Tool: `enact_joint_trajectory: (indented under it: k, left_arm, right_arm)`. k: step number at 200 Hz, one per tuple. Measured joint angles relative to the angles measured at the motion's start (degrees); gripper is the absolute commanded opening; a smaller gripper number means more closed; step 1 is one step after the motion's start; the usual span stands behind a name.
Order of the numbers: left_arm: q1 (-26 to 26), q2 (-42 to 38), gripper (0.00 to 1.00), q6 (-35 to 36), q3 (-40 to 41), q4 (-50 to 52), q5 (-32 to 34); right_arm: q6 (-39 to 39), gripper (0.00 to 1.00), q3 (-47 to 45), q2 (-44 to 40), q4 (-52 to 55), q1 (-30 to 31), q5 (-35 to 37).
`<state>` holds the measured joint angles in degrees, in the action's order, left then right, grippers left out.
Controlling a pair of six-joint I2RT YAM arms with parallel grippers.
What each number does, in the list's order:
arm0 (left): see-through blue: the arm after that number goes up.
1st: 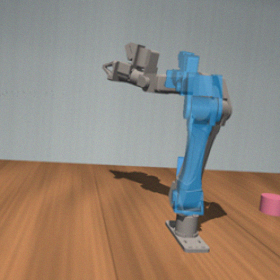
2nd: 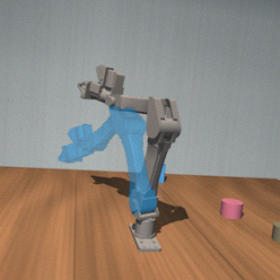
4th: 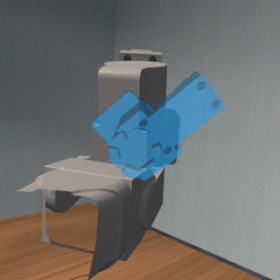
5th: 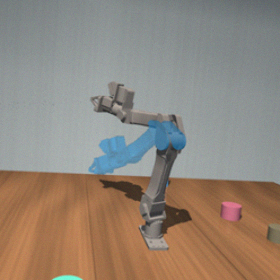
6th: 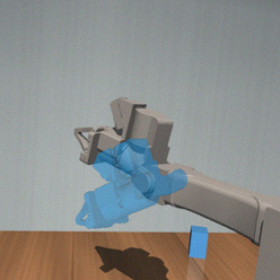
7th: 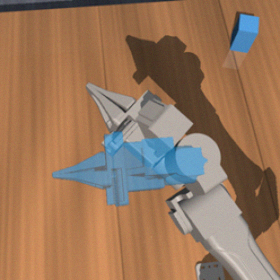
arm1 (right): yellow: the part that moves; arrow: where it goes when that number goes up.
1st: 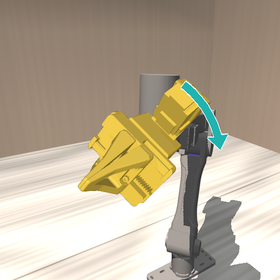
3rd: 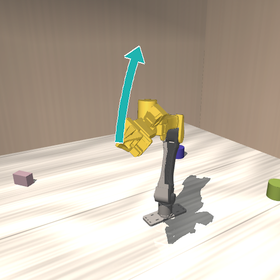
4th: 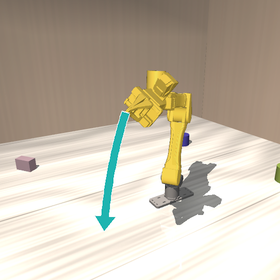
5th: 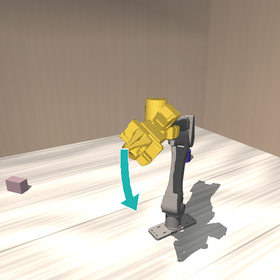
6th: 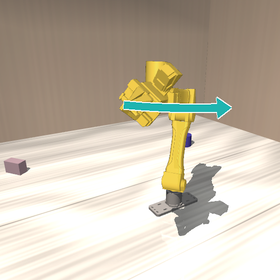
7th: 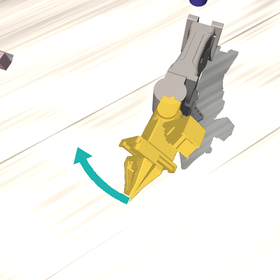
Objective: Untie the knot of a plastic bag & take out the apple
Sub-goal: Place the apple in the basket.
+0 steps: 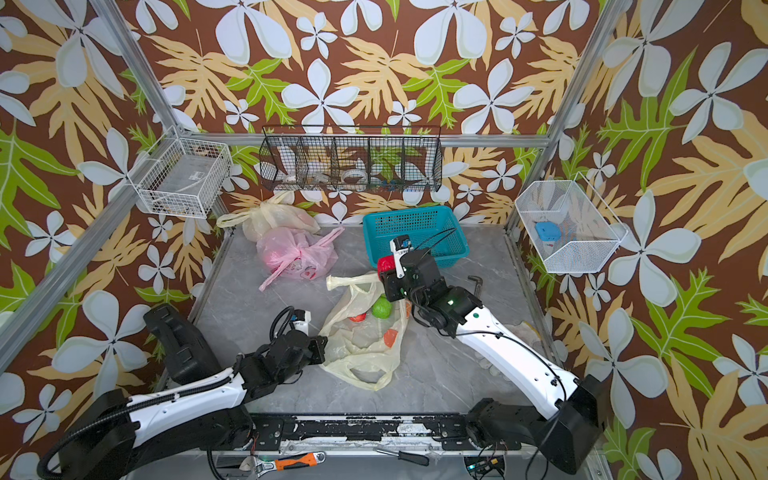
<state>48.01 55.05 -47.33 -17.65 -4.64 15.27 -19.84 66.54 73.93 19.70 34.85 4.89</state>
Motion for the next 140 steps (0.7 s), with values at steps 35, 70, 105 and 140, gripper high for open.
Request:
enact_joint_trajectory:
  k: [35,70,105,140]
  left_arm:
    - [0.0,-7.5,0.00,-1.1,2.1,5.0,2.3]
    - [-0.1,-11.1,0.00,-1.4,3.6,7.4,3.9]
    - [-0.1,-10.1,0.00,-1.6,4.2,6.0,3.7]
    - [-0.1,-5.9,0.00,-0.5,2.7,4.6,3.1]
  right_arm:
    - [1.1,0.37,3.8,9.2,-2.8,-3.9,-0.5]
    - [2.2,0.41,10.7,22.8,-7.1,-6.2,1.6]
    - [3.0,0.44,21.4,35.8,-8.9,-7.2,4.1]
    - [4.0,0.79,29.2,42.9,-9.6,-7.5,6.2]
